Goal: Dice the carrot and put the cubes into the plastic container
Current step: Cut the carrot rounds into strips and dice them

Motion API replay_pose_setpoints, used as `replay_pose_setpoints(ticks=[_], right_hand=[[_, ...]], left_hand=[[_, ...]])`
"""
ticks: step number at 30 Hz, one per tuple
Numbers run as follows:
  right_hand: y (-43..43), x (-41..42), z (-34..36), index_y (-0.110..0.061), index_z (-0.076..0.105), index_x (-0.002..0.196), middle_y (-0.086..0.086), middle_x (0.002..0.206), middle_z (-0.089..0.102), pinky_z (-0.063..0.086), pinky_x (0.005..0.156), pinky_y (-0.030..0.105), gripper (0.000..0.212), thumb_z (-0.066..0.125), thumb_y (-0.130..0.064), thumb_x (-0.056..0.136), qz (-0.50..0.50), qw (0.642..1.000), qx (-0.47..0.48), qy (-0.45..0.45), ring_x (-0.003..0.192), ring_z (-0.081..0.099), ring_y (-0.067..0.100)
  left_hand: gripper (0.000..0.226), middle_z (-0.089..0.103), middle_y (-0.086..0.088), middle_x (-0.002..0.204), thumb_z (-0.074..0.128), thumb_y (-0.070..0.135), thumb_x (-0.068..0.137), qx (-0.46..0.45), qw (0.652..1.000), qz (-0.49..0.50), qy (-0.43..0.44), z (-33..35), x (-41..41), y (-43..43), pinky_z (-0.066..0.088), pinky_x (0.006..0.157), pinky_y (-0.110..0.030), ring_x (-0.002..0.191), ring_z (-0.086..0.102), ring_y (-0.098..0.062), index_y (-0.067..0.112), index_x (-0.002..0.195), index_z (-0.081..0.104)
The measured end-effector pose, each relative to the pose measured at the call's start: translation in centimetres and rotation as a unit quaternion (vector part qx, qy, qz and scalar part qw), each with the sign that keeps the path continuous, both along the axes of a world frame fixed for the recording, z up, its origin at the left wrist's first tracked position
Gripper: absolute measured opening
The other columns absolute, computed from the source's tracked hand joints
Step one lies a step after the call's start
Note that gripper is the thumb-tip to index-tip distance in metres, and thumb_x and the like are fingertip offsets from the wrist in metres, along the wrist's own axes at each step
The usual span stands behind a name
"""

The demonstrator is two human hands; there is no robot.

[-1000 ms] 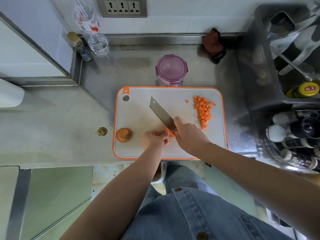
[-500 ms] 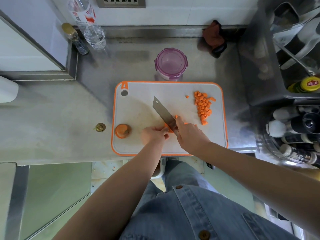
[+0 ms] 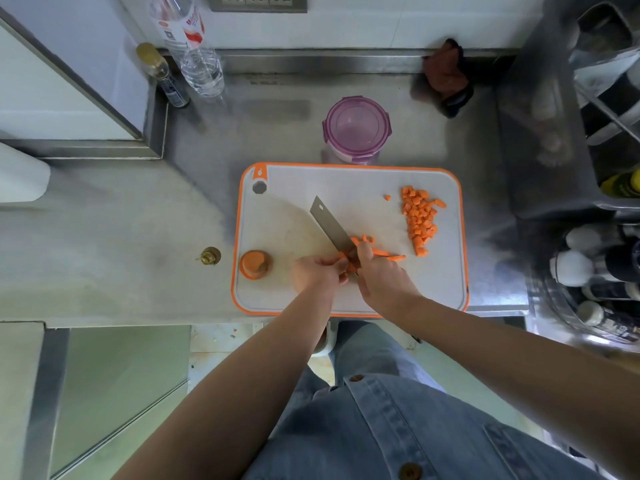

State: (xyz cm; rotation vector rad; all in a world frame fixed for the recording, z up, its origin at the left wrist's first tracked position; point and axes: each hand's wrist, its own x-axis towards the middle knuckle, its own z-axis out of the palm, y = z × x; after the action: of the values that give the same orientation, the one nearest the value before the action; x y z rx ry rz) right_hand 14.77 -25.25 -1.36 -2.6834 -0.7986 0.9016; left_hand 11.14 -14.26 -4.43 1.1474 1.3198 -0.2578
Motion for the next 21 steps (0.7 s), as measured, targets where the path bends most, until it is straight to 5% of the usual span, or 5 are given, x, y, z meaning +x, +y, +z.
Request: replay_pose_setpoints(ticks=[9, 13, 17, 21], right_hand=[[-0.8, 1.0, -0.1, -0.009, 0.028, 0.131, 0.016, 0.092, 0.06, 0.044, 0.065, 0.039, 0.036, 0.04, -0.017, 0.098, -0.016, 0.999, 0.033, 0.004, 0.084, 0.06, 0.038], [-1.5, 2.4, 1.2, -0.011, 0.034, 0.104, 0.001, 0.065, 0.053, 0.039, 0.05, 0.03, 0.013, 0.044, -0.016, 0.097, -0.049, 0.987, 0.152, -0.024, 0.058, 0.052, 0.022], [-2.6, 3.9, 2.7, -0.008, 0.036, 0.103, -0.004, 0.057, 0.049, 0.029, 0.041, 0.023, 0.014, 0.047, -0.01, 0.095, -0.138, 0.968, 0.21, -0.012, 0.045, 0.044, 0.007], [-4.3, 4.2, 2.8, -0.012, 0.036, 0.106, -0.005, 0.061, 0.052, 0.04, 0.043, 0.029, 0.013, 0.044, -0.011, 0.096, -0.202, 0.957, 0.206, 0.028, 0.048, 0.047, 0.01]], left_hand=[[0.014, 0.071, -0.004, 0.067, 0.079, 0.01, 0.078, 0.024, 0.998, -0.052, 0.008, 0.1, 0.0, 0.3, 0.06, 0.08, -0.039, 0.065, 0.072, -0.021, 0.01, 0.072, 0.067], [0.02, 0.069, -0.002, 0.065, 0.078, 0.014, 0.079, 0.069, 0.993, -0.094, -0.003, 0.3, 0.2, 0.4, 0.06, 0.077, -0.037, 0.059, 0.068, -0.019, 0.015, 0.068, 0.062], [0.018, 0.07, -0.005, 0.065, 0.076, 0.027, 0.078, 0.116, 0.984, -0.126, -0.048, 0.1, 0.1, 0.3, 0.06, 0.072, -0.047, 0.057, 0.066, -0.023, 0.015, 0.073, 0.063], [0.022, 0.068, 0.001, 0.084, 0.07, 0.034, 0.079, 0.298, 0.913, -0.267, -0.074, 1.2, -0.5, 0.7, 0.054, 0.075, -0.038, 0.079, 0.064, -0.022, 0.015, 0.088, 0.062]])
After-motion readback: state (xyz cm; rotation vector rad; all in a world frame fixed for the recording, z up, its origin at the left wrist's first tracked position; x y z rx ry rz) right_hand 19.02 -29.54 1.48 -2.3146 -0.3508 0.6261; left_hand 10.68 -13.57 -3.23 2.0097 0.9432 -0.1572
